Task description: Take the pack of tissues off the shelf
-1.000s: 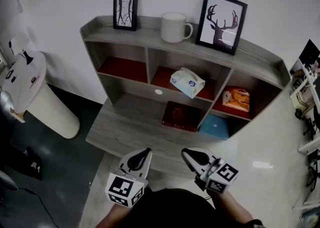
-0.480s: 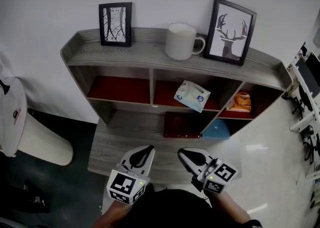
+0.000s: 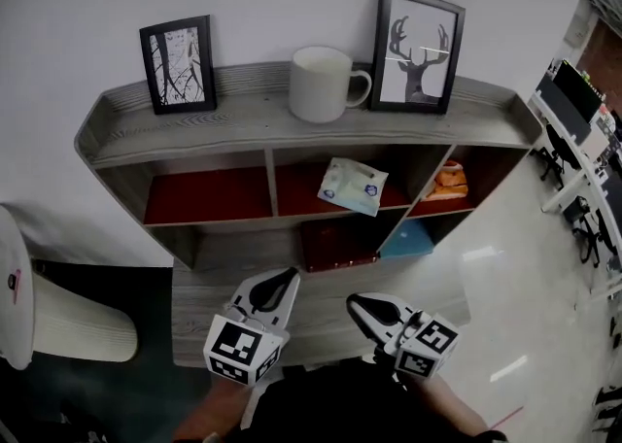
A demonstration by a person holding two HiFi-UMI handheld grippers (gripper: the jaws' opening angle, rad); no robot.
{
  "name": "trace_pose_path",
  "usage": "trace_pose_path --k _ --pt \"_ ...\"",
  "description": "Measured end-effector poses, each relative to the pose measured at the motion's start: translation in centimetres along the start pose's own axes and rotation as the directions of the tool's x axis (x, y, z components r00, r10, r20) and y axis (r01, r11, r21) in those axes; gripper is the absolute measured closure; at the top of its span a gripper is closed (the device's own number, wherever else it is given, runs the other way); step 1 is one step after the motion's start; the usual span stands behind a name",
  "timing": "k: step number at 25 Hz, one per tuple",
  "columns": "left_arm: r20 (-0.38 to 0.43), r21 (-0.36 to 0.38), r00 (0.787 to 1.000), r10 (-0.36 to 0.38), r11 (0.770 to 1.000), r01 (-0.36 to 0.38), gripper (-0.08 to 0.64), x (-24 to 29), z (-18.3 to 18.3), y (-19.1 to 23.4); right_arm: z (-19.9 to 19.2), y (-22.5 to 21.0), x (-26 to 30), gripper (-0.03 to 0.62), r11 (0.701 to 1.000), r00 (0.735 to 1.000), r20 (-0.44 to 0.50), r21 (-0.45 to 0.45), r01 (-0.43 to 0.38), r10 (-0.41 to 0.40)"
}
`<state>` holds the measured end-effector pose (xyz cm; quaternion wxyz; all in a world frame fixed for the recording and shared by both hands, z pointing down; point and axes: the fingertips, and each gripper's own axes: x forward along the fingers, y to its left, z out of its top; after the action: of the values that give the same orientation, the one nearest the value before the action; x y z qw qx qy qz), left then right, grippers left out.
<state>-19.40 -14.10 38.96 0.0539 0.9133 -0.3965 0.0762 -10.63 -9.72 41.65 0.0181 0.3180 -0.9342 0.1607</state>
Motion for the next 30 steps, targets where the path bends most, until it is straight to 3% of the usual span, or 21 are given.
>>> trace_pose_path --k 8,22,26,30 --pt "0.001 0.018 0.999 -0.047 0.999 0.047 0.543 3.7 1.5 -0.8 0.5 -1.9 0.2 0.574 1.0 1.0 -0.011 0.001 -0.015 0.015" --pt "-0.027 0.124 0.999 0.026 0.992 -0.023 0.541 9.5 3.6 1.4 1.0 -5.0 0.0 0.574 0.998 0.997 -0.036 0.007 -0.068 0.068" --pt "-0.04 0.129 0.998 0.051 0.991 -0.045 0.457 10.8 4.1 2.2 1.5 -5.9 -0.2 0.574 0.997 0.997 -0.034 0.007 -0.072 0.072" --pt "-0.064 0.104 0.996 0.068 0.993 -0.061 0.42 12.4 3.7 3.0 1.7 -6.4 -0.3 0.574 0.997 0.996 -0.032 0.011 -0.079 0.079"
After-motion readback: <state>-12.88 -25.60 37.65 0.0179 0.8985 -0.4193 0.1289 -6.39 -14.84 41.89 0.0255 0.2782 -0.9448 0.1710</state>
